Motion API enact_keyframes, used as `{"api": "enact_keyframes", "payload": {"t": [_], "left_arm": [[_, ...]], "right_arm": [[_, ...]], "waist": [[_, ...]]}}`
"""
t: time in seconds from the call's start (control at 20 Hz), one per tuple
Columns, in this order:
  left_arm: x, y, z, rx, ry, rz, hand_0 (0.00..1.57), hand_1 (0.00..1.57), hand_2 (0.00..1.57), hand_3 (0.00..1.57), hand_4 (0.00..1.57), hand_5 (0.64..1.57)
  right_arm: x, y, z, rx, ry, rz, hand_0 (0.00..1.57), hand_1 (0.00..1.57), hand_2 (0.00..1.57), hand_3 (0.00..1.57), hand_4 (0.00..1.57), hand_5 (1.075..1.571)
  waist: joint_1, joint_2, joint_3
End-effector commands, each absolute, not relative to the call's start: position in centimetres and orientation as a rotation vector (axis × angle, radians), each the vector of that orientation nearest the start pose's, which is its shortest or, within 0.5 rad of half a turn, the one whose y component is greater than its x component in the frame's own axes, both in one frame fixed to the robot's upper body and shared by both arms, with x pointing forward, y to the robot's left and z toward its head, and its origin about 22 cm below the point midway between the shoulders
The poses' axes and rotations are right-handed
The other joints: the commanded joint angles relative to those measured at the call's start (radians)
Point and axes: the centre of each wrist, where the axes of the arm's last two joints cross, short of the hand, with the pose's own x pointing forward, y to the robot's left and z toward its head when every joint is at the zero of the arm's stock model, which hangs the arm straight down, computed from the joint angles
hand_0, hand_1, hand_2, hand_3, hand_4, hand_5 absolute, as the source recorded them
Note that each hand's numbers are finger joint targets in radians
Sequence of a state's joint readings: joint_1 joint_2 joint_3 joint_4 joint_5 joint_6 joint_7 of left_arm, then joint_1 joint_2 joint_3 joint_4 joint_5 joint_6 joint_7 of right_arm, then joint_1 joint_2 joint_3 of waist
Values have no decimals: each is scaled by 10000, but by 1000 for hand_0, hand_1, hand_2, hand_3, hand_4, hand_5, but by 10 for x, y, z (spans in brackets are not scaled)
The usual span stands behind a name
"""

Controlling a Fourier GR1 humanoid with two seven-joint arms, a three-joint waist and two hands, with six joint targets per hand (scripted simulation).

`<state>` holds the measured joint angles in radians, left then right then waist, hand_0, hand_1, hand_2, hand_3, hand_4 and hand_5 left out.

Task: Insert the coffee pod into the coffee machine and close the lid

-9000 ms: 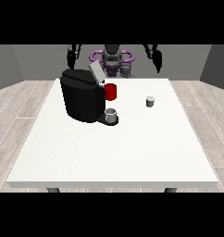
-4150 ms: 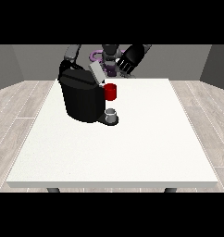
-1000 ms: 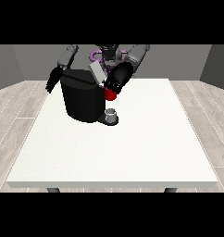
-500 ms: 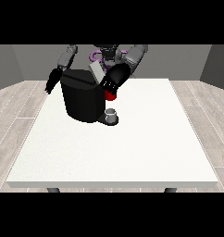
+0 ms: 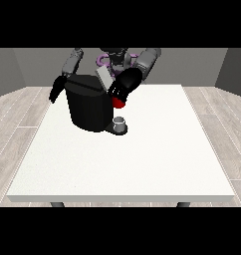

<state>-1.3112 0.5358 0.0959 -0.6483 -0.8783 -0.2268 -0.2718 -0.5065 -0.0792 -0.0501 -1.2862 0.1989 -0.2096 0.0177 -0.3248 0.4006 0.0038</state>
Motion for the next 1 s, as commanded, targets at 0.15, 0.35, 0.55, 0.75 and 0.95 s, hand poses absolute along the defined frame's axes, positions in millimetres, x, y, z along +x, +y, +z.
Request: {"api": "enact_keyframes", "payload": {"t": [0.15,0.35,0.55,0.75,0.95], "left_arm": [[457,263,308,10550,-17134,-11889,0,0,668,537,0,1571],[451,292,322,10334,-17499,-11890,0,0,565,474,0,1571],[454,277,317,10145,-17354,-12073,0,0,481,381,0,1571],[458,276,284,9276,-16685,-12266,0,0,299,199,0,1571],[462,232,246,8149,-16362,-12555,0,0,0,0,0,1571]], "right_arm": [[357,-195,82,-2774,-17645,1478,0,0,0,0,87,1571],[353,-187,83,-3019,-17849,1304,0,0,0,0,147,1571],[356,-205,72,-3186,-17355,1278,0,0,0,0,0,1571],[345,-225,41,-2989,-16686,989,0,0,0,0,153,1571],[336,-237,5,-3327,-15585,378,0,0,0,0,0,1571]], "waist": [[-209,-11,-35],[-36,256,-37],[114,-68,-34],[560,-896,-32],[1344,-1839,-28]]}}
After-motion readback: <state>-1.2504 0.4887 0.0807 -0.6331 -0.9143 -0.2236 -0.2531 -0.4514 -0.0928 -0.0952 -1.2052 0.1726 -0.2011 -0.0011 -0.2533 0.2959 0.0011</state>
